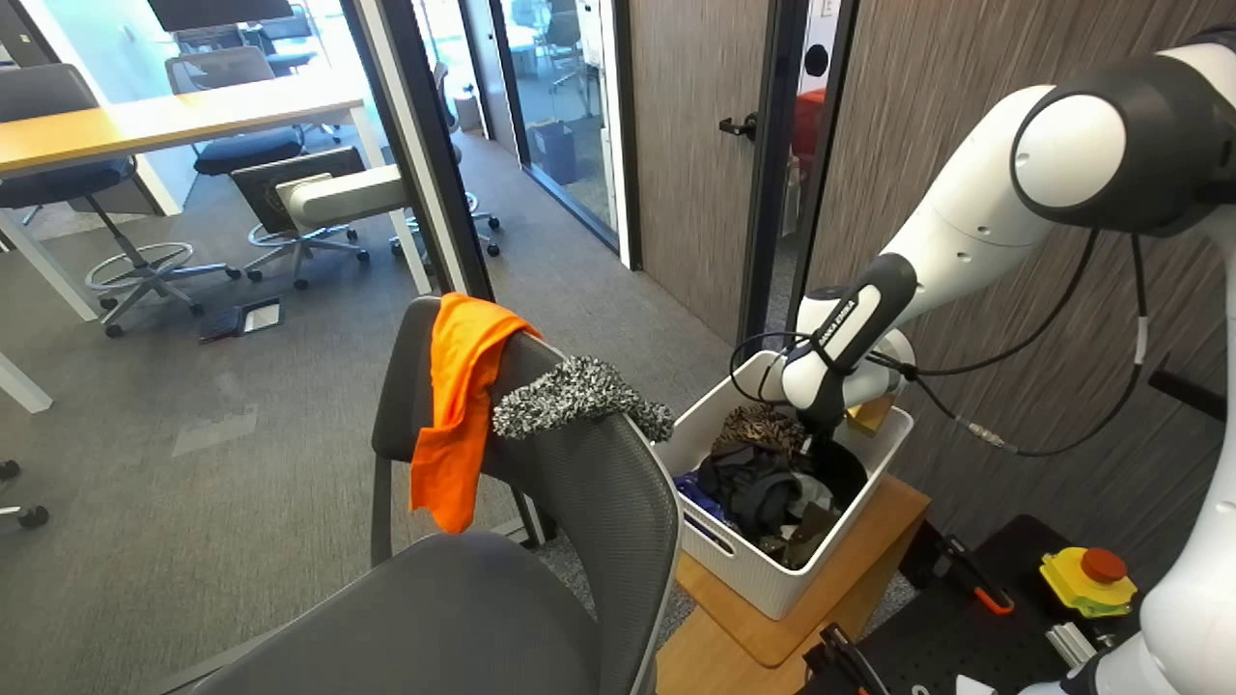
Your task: Place the animal print clothing from the white box on the backrest of the chair
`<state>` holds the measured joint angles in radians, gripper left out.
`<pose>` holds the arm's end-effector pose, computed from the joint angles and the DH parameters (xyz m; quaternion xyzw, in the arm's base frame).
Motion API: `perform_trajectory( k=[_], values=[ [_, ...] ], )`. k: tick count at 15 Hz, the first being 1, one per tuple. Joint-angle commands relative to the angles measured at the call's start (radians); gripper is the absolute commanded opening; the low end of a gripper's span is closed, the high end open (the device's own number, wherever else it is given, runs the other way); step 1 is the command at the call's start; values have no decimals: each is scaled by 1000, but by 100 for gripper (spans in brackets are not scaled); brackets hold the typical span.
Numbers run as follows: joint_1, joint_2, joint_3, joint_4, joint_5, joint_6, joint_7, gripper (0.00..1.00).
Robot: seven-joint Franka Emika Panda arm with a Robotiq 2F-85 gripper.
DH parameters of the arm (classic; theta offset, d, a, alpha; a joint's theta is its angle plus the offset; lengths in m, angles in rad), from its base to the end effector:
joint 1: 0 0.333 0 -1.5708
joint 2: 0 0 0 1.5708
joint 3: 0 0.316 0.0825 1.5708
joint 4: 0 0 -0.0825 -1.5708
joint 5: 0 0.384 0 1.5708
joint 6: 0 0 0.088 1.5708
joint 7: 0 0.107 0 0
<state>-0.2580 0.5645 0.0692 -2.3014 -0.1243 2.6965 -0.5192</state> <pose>0.4843 -0.0845 0.0893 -0.9726 -0.2172 0.0788 0.0258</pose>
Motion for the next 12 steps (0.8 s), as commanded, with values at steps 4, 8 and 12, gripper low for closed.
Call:
perform_trajectory(
  k=[4, 8, 12],
  values=[
    [-132, -25, 126, 17, 178, -114, -112, 8],
    [-207, -116, 195, -12, 394, -257, -193, 9],
    [-169, -305, 162, -87, 591, -348, -203, 8]
  ],
)
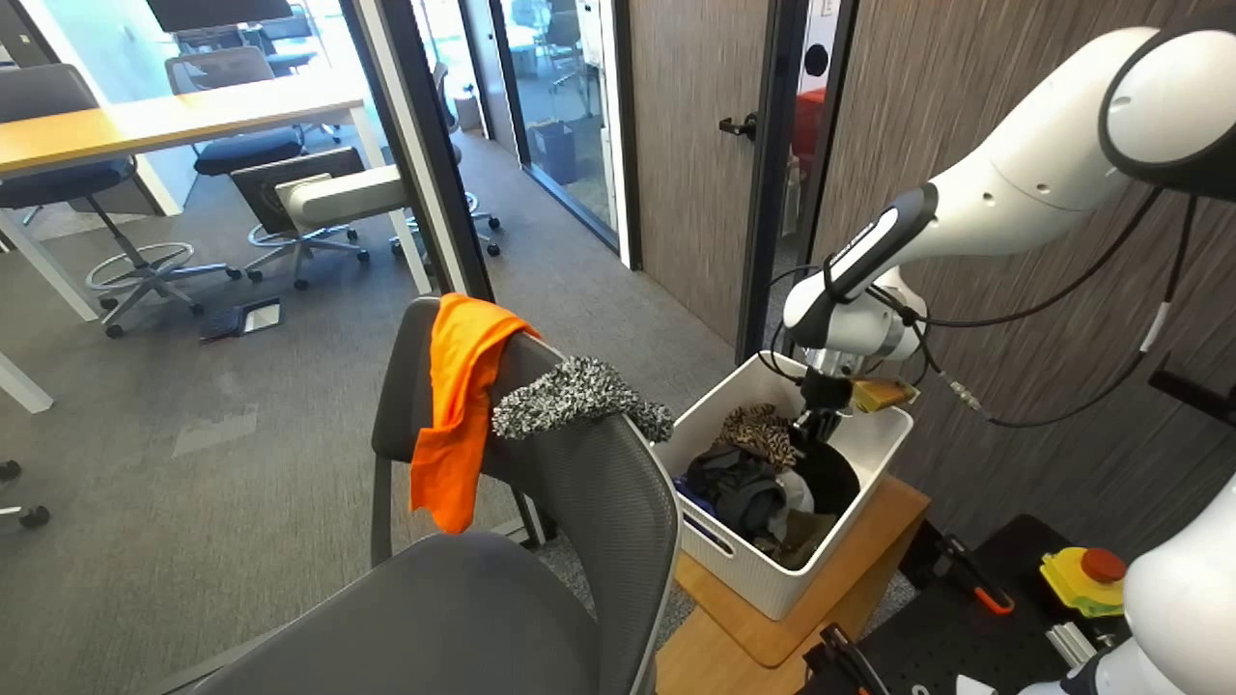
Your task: Place the animal print clothing from the white box on the backrest of the chair
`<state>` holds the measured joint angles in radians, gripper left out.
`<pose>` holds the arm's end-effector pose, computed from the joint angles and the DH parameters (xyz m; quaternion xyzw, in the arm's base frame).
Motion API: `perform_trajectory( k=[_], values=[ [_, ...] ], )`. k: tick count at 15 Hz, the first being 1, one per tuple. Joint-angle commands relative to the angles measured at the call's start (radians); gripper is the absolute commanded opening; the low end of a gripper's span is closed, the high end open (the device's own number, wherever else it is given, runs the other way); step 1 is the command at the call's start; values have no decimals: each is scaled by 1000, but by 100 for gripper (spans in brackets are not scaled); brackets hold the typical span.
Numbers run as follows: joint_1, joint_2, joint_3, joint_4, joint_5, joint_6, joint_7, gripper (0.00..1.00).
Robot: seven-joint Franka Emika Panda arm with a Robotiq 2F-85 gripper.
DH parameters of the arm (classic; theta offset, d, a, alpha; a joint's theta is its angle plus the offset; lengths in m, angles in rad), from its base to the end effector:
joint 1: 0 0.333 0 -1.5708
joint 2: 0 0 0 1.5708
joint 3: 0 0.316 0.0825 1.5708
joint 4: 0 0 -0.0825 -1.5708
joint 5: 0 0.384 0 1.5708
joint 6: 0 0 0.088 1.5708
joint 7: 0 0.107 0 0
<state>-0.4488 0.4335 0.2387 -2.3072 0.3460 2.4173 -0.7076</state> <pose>0.4771 -0.0910 0.1408 -0.9724 -0.0947 0.0792 0.1982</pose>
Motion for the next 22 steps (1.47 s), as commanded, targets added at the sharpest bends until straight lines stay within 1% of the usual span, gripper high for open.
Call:
perform_trajectory(
  k=[1, 3, 6, 10, 13, 16, 19, 20, 22],
  values=[
    [43, -218, -25, -96, 149, -84, -9, 8],
    [85, -313, -56, -122, 200, -132, 1, 9],
    [167, -460, -119, -160, 233, -189, 31, 8],
    [280, -638, -194, -187, 222, -246, 116, 9],
    [355, -773, -223, -191, 206, -258, 225, 9],
    [421, -898, -213, -171, 181, -253, 377, 9],
    [477, -993, -182, -120, 140, -263, 549, 9],
    [493, -1023, -164, -105, 132, -249, 611, 9],
    [516, -1058, -137, -45, 102, -270, 717, 9]
  ],
)
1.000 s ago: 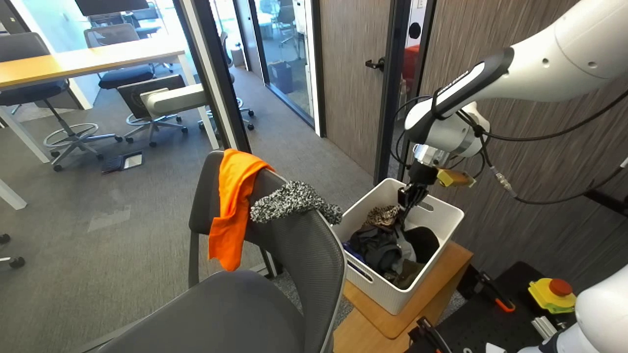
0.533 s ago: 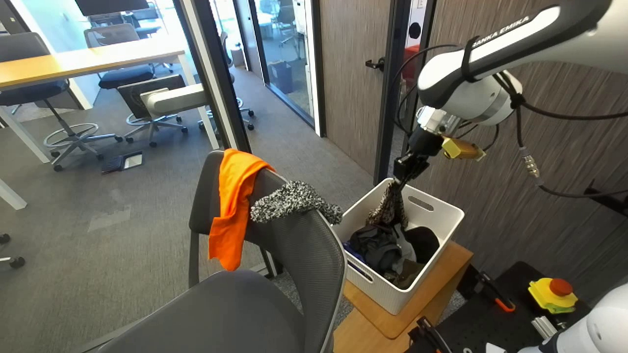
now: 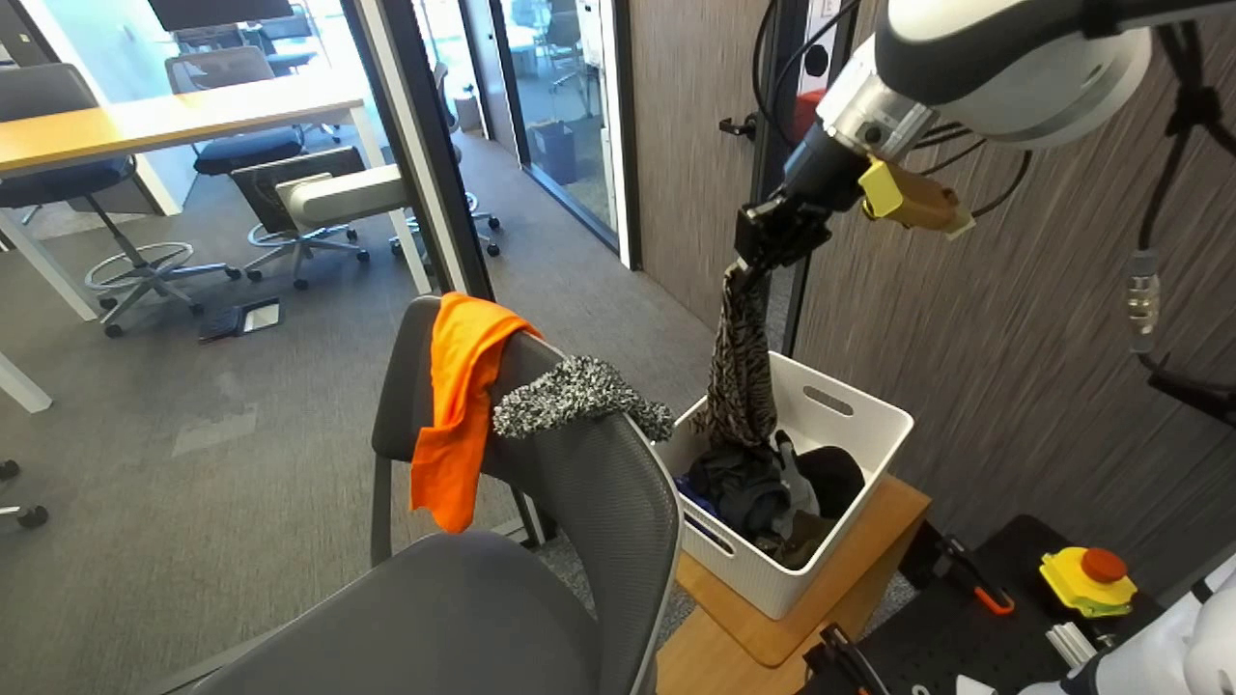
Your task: Place the animal print clothing from the white box on the backrest of the chair
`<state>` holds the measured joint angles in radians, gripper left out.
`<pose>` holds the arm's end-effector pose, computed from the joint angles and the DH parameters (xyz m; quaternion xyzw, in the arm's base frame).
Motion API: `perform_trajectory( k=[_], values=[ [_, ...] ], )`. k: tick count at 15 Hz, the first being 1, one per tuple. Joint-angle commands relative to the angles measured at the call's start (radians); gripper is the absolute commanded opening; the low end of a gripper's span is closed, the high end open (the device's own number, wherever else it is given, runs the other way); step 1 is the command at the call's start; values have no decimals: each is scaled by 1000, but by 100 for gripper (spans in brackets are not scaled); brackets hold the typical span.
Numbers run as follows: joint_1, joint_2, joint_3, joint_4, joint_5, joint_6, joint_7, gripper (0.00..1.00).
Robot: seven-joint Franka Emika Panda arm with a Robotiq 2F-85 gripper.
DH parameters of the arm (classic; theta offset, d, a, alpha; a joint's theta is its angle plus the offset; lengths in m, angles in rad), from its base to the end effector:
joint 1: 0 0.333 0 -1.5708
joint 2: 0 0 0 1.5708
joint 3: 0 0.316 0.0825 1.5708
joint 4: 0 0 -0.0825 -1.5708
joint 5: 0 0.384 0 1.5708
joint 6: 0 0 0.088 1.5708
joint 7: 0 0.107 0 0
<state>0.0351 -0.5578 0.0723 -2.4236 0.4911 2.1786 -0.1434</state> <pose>0.4079 0.0653 0.5403 -0.9677 -0.0126 -0.1572 0.1967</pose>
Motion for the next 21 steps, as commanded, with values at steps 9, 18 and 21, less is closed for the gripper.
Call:
perform_trajectory(
  k=[9, 18, 21],
  values=[
    [60, -41, 209, 428, -151, -132, 521, 9],
    [39, 151, 506, 767, -406, -160, 841, 9],
    [46, 214, 602, 826, -525, -165, 911, 9]
  ],
)
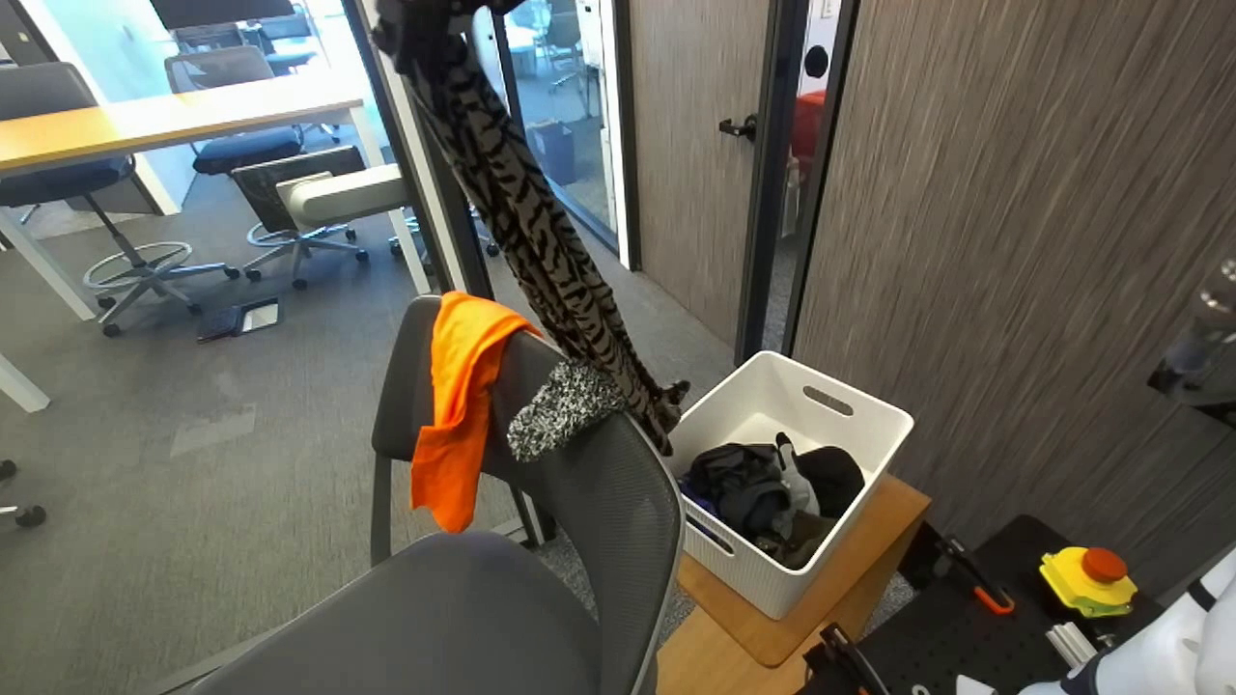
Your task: Place the animal print clothing from the white box on the backrest of the chair
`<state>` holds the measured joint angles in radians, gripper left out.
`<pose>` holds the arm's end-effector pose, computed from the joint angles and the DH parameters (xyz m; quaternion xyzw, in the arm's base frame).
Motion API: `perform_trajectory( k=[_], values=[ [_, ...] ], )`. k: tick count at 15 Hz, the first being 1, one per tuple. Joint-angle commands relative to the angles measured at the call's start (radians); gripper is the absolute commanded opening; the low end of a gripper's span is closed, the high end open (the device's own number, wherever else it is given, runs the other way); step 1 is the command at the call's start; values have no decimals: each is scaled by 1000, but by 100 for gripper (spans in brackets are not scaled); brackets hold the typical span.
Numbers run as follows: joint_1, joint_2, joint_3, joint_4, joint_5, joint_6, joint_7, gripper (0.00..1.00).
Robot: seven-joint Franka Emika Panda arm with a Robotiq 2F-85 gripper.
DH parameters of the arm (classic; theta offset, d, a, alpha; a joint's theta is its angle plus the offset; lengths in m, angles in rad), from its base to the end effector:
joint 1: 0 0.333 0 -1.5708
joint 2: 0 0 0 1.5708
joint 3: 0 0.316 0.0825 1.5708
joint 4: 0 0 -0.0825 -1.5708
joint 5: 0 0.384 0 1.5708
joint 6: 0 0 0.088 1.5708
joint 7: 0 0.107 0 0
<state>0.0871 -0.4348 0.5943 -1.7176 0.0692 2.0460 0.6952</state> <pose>0.2996 0.3622 0.7825 -0.9376 -0.0088 -0.3143 0.1484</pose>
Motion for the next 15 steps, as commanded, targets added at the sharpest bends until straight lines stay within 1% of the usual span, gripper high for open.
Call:
perform_trajectory(
  k=[1, 3, 5, 8, 11, 15],
  values=[
    [-1, 105, 112, 123, -140, -34, 86, 9],
    [11, 142, 169, 137, -199, -44, 94, 9],
    [33, 178, 218, 111, -234, -48, 72, 9],
    [84, 256, 254, 48, -219, -40, 2, 9],
    [137, 341, 213, 43, -138, -24, -123, 9],
    [186, 452, 156, 46, -99, -62, -287, 9]
  ],
)
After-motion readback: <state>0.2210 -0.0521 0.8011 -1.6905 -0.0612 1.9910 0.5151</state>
